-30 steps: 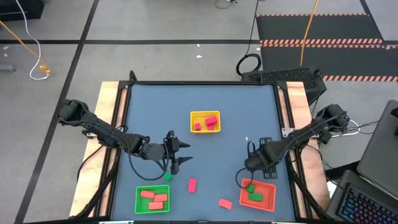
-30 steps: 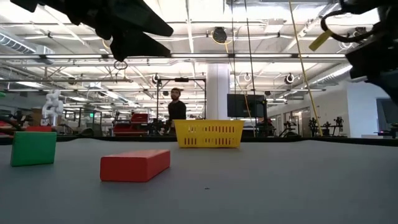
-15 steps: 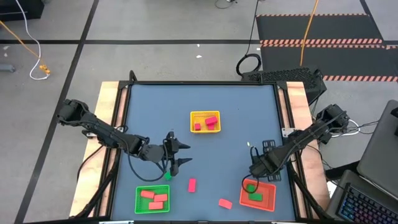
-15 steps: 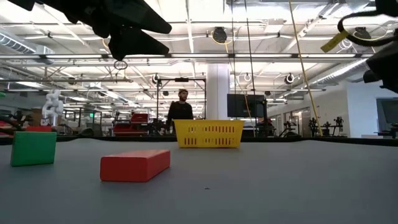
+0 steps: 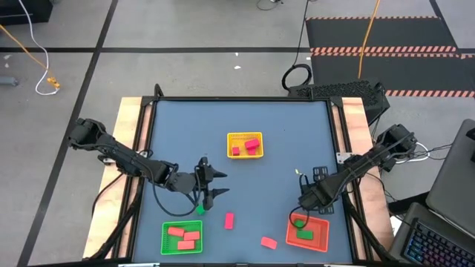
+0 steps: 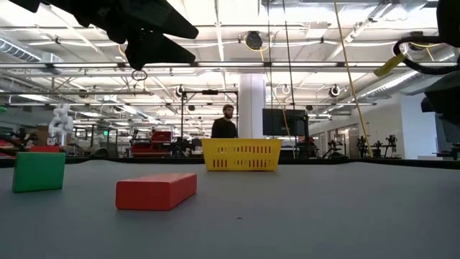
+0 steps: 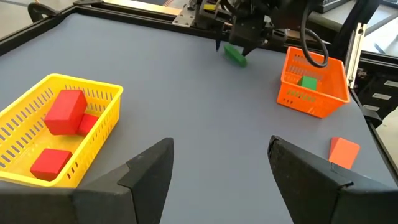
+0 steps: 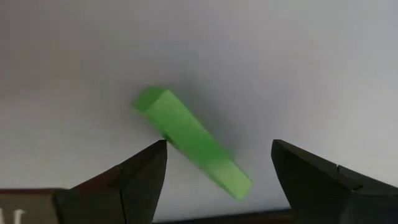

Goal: Sort & place blocks by color
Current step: Put the green block into the orange bin

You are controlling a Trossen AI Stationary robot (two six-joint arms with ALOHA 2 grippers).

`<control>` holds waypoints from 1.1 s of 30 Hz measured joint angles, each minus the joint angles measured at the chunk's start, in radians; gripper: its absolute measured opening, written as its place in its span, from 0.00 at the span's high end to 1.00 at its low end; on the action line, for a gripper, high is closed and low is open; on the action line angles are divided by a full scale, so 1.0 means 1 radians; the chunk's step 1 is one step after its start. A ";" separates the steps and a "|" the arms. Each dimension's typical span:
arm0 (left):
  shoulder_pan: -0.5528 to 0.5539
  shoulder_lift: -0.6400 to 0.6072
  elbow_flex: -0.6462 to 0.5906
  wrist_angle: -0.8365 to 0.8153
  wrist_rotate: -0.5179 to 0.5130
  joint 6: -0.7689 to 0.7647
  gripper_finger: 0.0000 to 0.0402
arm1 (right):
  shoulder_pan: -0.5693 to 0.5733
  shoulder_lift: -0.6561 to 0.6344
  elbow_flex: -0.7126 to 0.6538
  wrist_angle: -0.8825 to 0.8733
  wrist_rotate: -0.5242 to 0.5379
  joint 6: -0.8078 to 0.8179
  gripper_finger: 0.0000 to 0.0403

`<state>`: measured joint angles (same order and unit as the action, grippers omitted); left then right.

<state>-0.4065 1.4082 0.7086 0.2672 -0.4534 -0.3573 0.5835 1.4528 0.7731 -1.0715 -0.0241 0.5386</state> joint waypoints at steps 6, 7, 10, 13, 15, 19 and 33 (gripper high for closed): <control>0.000 0.000 0.000 0.000 0.000 0.000 0.35 | 0.000 -0.003 -0.049 0.089 -0.009 0.065 0.30; 0.000 0.000 0.000 0.000 0.000 0.000 0.35 | 0.000 -0.004 -0.055 0.101 -0.014 0.087 0.30; 0.000 0.000 0.000 0.000 0.000 0.000 0.35 | 0.000 -0.004 -0.062 0.111 -0.029 0.135 0.31; 0.000 0.000 0.000 0.000 0.000 0.000 0.35 | 0.000 -0.002 -0.063 0.116 -0.032 0.154 0.34; 0.000 0.000 0.000 0.000 0.000 0.000 0.35 | 0.000 -0.002 -0.063 0.119 -0.035 0.155 0.39; 0.000 0.000 0.000 0.000 0.000 0.000 0.35 | 0.000 -0.003 -0.062 0.128 -0.042 0.151 0.52; 0.000 0.000 0.000 0.000 0.000 -0.004 0.35 | 0.000 -0.047 0.013 0.103 -0.076 0.131 0.89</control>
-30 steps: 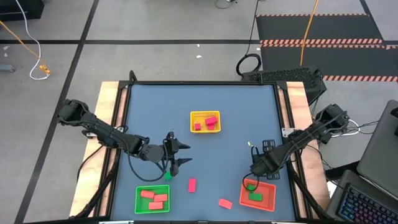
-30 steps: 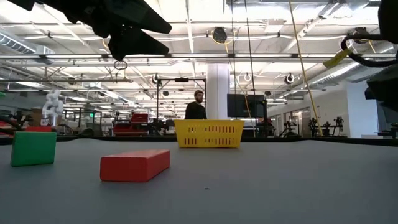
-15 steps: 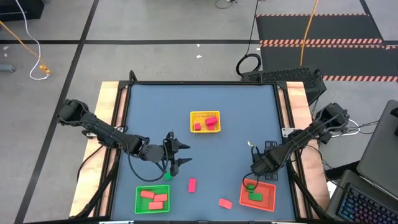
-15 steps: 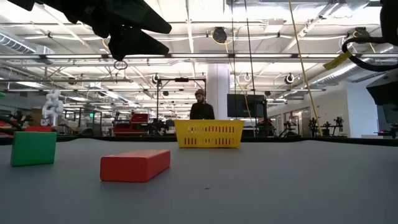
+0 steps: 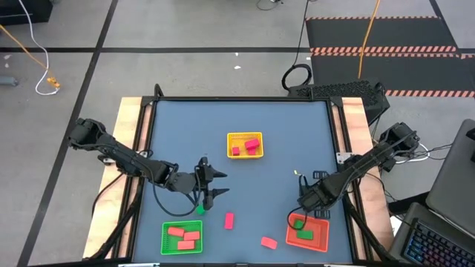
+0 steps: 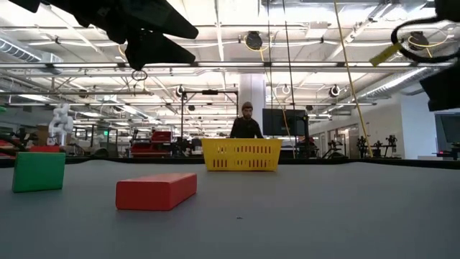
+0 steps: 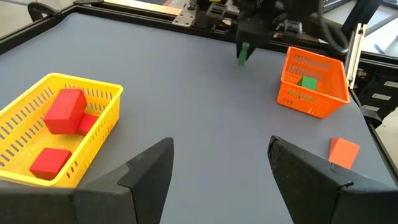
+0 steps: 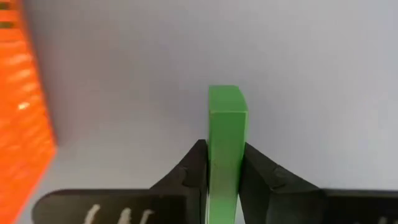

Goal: Sort & place blocks by color
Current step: Put the green block into the orange bin

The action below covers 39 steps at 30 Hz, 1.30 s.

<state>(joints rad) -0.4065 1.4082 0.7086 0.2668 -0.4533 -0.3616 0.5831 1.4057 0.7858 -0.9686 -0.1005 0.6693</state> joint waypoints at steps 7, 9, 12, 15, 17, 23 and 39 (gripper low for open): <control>0.000 0.000 0.000 0.000 0.000 0.004 0.35 | 0.000 -0.040 0.089 -0.013 0.001 0.029 0.89; 0.000 0.000 0.000 0.000 0.000 0.000 0.35 | 0.001 -0.041 0.120 -0.013 0.005 0.039 0.89; 0.000 0.000 0.000 0.000 0.000 -0.002 0.35 | 0.008 -0.040 0.167 -0.007 0.022 0.054 0.89; 0.000 0.000 0.000 0.000 0.000 -0.017 0.35 | 0.020 -0.041 0.218 -0.004 0.022 0.066 0.89; 0.000 0.000 0.000 0.000 0.000 -0.020 0.35 | 0.034 -0.041 0.252 0.002 0.022 0.081 0.89; 0.002 0.000 0.000 0.000 0.000 -0.030 0.35 | 0.094 -0.041 0.302 0.182 0.029 0.089 0.89; 0.002 0.000 0.000 0.000 -0.001 -0.093 0.35 | 0.215 0.066 0.302 0.335 0.047 0.164 0.89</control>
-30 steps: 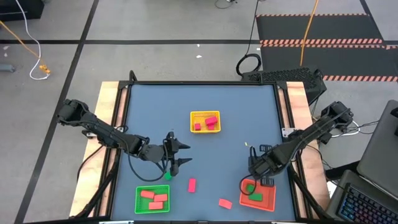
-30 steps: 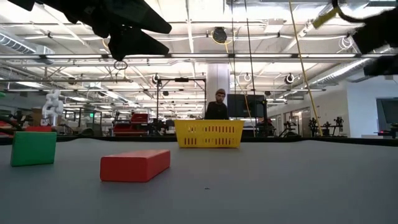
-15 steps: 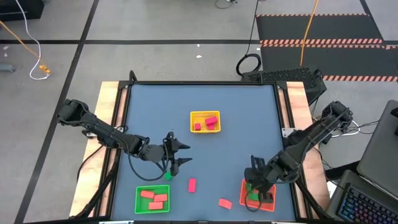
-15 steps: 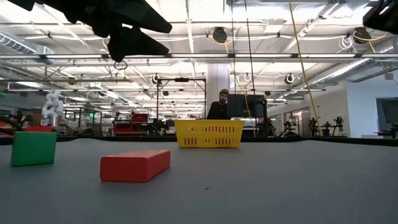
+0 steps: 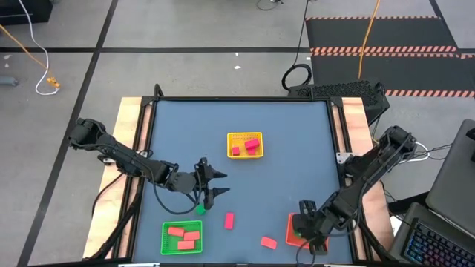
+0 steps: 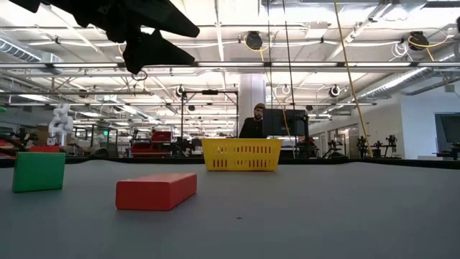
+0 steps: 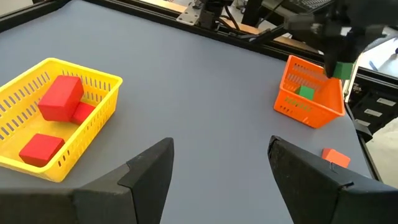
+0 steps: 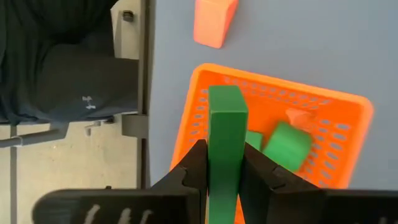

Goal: Sort & place blocks by color
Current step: Put the green block into the orange bin, then put the orange block into the green bin

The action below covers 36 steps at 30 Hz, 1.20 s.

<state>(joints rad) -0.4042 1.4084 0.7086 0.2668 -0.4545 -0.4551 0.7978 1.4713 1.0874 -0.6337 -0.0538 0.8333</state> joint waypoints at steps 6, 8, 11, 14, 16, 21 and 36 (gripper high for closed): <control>0.000 0.000 0.000 0.000 0.000 0.000 0.35 | 0.012 0.022 0.000 -0.024 -0.001 0.049 0.87; 0.000 0.000 0.000 0.000 0.000 0.000 0.35 | 0.012 0.022 0.000 -0.049 -0.001 0.062 0.82; 0.000 0.000 0.000 0.000 0.000 0.000 0.35 | 0.012 0.022 0.000 -0.092 -0.002 0.071 0.71; 0.000 0.000 0.000 0.000 0.000 0.000 0.35 | 0.012 0.022 0.000 -0.121 -0.001 0.071 0.61; 0.000 0.000 0.000 0.000 0.000 0.001 0.35 | 0.012 0.022 0.000 -0.126 -0.002 0.067 0.55; 0.000 0.000 0.000 0.000 0.000 0.001 0.35 | -0.010 0.022 0.000 -0.118 -0.002 0.033 0.47; -0.126 0.002 0.067 0.001 0.009 -0.038 0.35 | -0.080 0.022 0.000 0.111 0.036 -0.126 0.47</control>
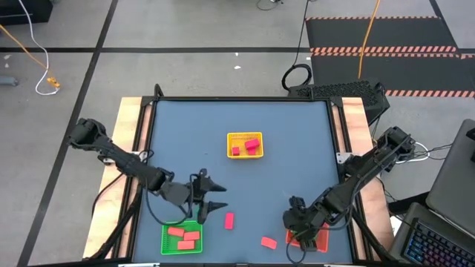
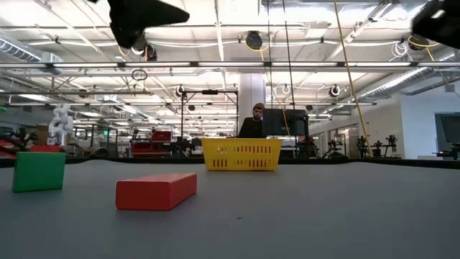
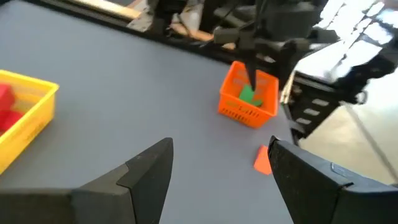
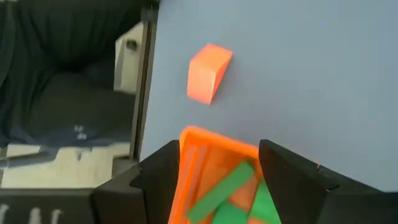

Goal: Sort & place blocks by color
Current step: Put the orange block into the green bin

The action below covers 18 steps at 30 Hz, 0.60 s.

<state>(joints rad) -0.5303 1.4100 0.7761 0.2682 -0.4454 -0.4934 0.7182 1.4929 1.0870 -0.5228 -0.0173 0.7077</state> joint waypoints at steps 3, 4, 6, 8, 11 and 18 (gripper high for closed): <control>-0.022 0.032 0.099 -0.186 -0.066 -0.046 0.35 | -0.016 0.002 0.000 0.049 0.021 -0.037 0.47; -0.030 0.045 0.135 -0.263 -0.080 -0.058 0.35 | -0.022 0.006 0.000 0.070 0.020 -0.049 0.47; -0.033 0.081 0.221 -0.400 -0.088 -0.089 0.35 | -0.026 0.014 0.000 0.098 0.018 -0.074 0.47; -0.033 0.118 0.298 -0.531 -0.088 -0.125 0.35 | -0.033 0.027 0.000 0.116 0.018 -0.096 0.47; -0.033 0.184 0.396 -0.641 -0.085 -0.193 0.35 | -0.034 0.046 0.000 0.148 0.021 -0.116 0.47; -0.061 0.355 0.558 -0.696 -0.037 -0.213 0.36 | -0.029 0.111 0.000 0.277 0.048 -0.180 0.47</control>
<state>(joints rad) -0.5916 1.7654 1.3345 -0.4280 -0.4825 -0.7060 0.6887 1.6035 1.0866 -0.2462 0.0307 0.5278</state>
